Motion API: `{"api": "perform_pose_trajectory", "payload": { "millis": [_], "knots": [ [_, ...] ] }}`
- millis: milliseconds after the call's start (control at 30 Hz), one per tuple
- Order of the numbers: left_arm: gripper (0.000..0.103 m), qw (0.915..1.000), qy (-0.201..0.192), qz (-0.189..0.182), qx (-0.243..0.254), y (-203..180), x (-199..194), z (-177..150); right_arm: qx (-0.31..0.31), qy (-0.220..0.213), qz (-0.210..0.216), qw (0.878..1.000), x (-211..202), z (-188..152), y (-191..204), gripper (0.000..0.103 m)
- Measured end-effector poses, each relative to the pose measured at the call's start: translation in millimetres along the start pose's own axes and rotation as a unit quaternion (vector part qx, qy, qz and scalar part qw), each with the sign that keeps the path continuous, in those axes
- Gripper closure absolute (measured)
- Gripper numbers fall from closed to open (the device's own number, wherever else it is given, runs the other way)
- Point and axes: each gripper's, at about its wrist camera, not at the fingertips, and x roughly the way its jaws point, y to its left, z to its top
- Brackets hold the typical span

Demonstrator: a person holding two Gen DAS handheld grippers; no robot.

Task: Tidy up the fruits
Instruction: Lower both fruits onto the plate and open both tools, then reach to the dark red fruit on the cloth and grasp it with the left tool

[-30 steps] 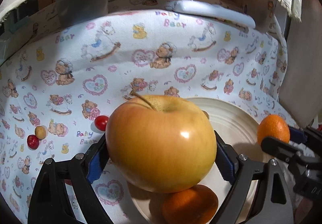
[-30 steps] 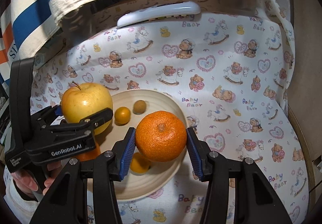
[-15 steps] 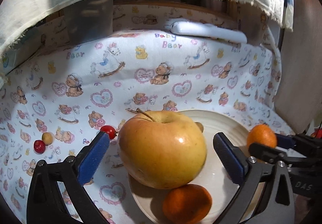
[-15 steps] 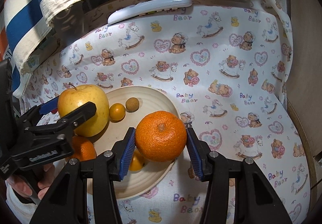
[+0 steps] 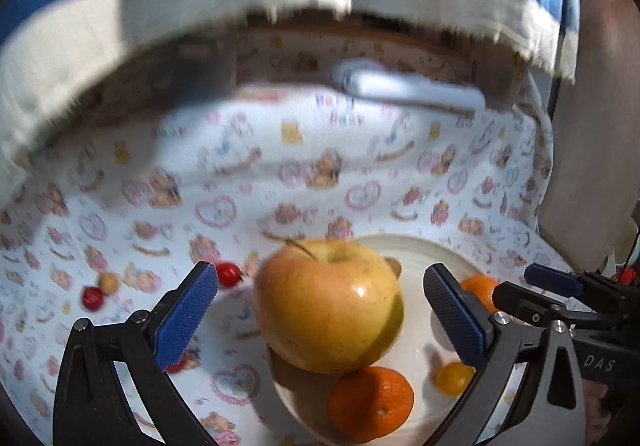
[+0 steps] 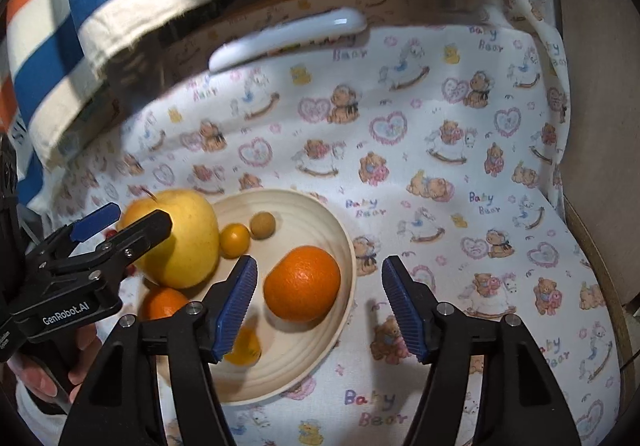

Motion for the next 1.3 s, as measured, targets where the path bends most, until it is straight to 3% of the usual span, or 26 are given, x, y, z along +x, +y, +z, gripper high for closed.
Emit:
{"api": "perform_pose_trajectory", "payload": {
  "millis": [167,267,367,633,867,1300],
  "knots": [
    [0.001,0.9992,-0.039,-0.006,-0.01,10,-31,12,0.0,-0.019,0.009,1.0,-14,3,4,0.035],
    [0.001,0.9991,-0.041,0.01,-0.007,18,-45,19,-0.006,-0.033,0.012,0.999,-23,4,8,0.035],
    [0.001,0.9971,-0.072,0.023,-0.005,31,-74,22,-0.012,-0.051,0.01,0.999,-32,5,12,0.035],
    [0.001,0.992,-0.116,0.049,-0.014,67,-130,-1,-0.022,-0.081,0.003,0.996,-49,2,22,0.035],
    [0.001,0.992,-0.102,0.066,-0.035,92,-128,-26,-0.058,-0.119,-0.002,0.991,-64,-3,39,0.035],
    [0.001,0.9949,-0.074,0.062,-0.028,100,-87,-56,-0.064,-0.122,0.0,0.991,-59,-9,44,0.032]
  ]
}}
